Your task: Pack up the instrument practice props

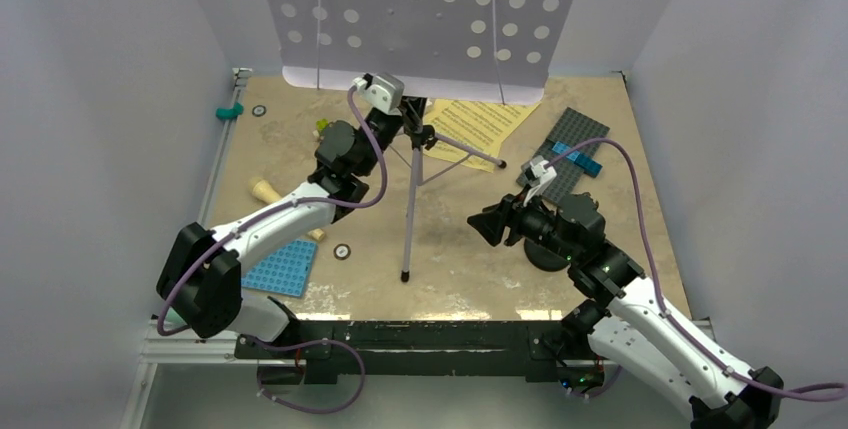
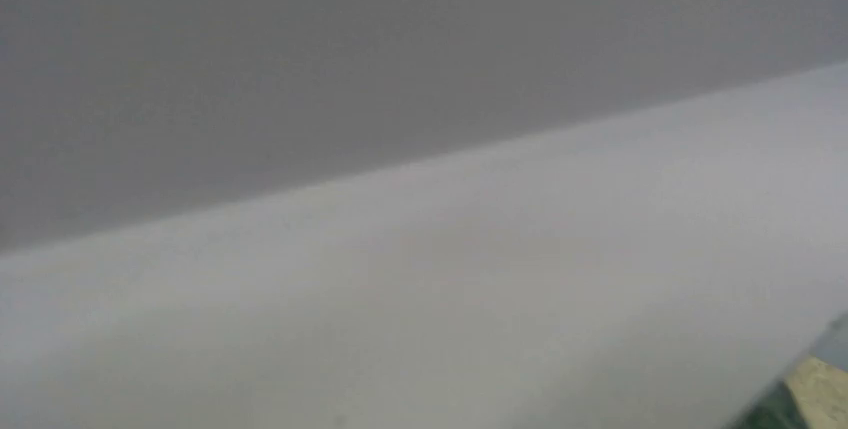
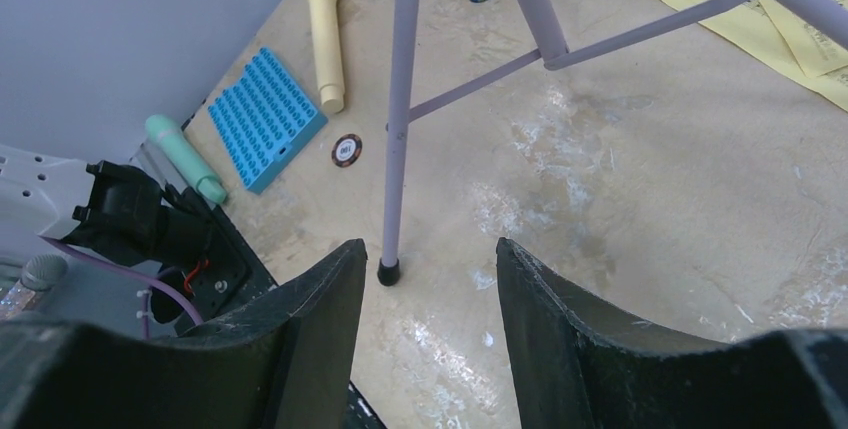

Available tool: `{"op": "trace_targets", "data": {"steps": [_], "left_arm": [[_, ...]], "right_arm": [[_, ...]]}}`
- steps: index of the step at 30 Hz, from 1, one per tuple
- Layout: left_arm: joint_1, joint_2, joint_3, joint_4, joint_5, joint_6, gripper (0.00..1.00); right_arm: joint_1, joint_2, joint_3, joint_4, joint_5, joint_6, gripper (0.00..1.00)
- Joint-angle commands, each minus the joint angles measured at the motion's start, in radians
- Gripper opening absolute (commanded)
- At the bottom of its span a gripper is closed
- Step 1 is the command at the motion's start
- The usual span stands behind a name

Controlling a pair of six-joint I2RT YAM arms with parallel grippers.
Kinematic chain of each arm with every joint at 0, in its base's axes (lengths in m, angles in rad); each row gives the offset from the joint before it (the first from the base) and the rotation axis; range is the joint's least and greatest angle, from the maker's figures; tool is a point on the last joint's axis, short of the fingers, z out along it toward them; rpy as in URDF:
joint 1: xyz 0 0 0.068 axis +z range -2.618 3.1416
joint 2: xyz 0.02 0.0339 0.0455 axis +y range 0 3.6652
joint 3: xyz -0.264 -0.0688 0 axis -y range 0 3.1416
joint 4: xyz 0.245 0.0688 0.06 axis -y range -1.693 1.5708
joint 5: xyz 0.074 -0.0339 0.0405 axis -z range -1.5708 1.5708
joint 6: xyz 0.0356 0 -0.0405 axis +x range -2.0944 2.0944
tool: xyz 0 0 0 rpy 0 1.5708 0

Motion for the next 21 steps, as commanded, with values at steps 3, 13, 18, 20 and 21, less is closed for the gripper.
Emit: {"op": "trace_targets", "data": {"steps": [3, 13, 18, 20, 21], "left_arm": [[0.044, -0.15, -0.002, -0.051, 0.177, -0.075, 0.0], [0.05, -0.276, -0.178, -0.054, 0.203, -0.194, 0.0], [0.044, -0.313, -0.267, -0.018, 0.176, -0.225, 0.0], [0.041, -0.329, -0.296, -0.012, 0.17, -0.23, 0.0], [0.04, -0.342, -0.306, -0.012, 0.168, -0.23, 0.0]], "right_arm": [[0.005, -0.028, 0.037, -0.007, -0.009, -0.022, 0.55], [0.005, 0.062, 0.069, 0.066, -0.086, 0.061, 0.58], [0.005, 0.184, 0.119, 0.174, -0.149, 0.212, 0.66], [0.005, 0.258, 0.16, 0.206, -0.184, 0.256, 0.68], [0.004, 0.293, 0.189, 0.211, -0.202, 0.272, 0.69]]}}
